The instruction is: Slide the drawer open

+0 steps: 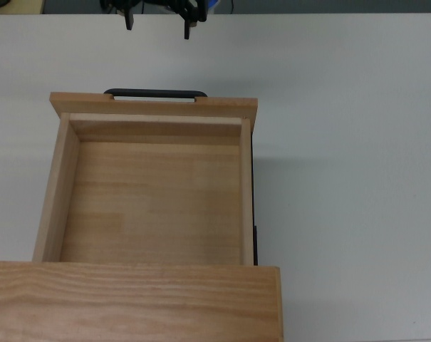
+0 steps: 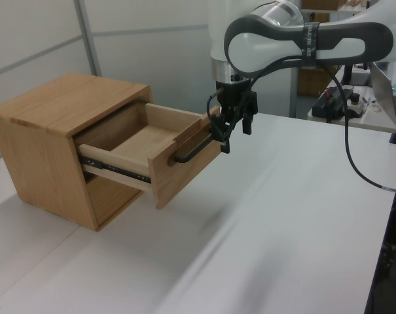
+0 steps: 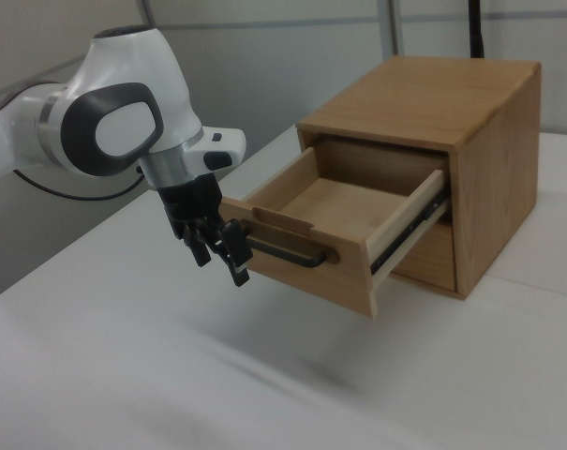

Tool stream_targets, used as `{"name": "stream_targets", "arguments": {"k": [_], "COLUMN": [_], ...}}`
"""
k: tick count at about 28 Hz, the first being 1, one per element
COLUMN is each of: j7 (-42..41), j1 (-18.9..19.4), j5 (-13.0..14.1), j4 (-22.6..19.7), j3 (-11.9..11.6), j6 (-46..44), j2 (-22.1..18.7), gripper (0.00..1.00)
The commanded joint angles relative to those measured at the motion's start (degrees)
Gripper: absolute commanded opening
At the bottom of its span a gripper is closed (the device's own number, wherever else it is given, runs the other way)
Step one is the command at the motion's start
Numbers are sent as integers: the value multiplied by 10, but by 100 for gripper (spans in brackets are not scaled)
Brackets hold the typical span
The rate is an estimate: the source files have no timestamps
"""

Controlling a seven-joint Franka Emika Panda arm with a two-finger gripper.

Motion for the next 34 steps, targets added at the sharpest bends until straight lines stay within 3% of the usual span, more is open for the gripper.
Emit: {"name": "stream_targets", "arguments": {"k": [1, 13, 23, 34], "j7": [-27, -29, -38, -99], "j1": [3, 0, -37, -47], "j5": [4, 3, 10, 12], "j4": [2, 17, 32, 45], "j3": [-4, -6, -2, -1], "j6": [-14, -25, -26, -29], "j2": [-1, 28, 36, 59], "gripper": [100, 100, 100, 100]}}
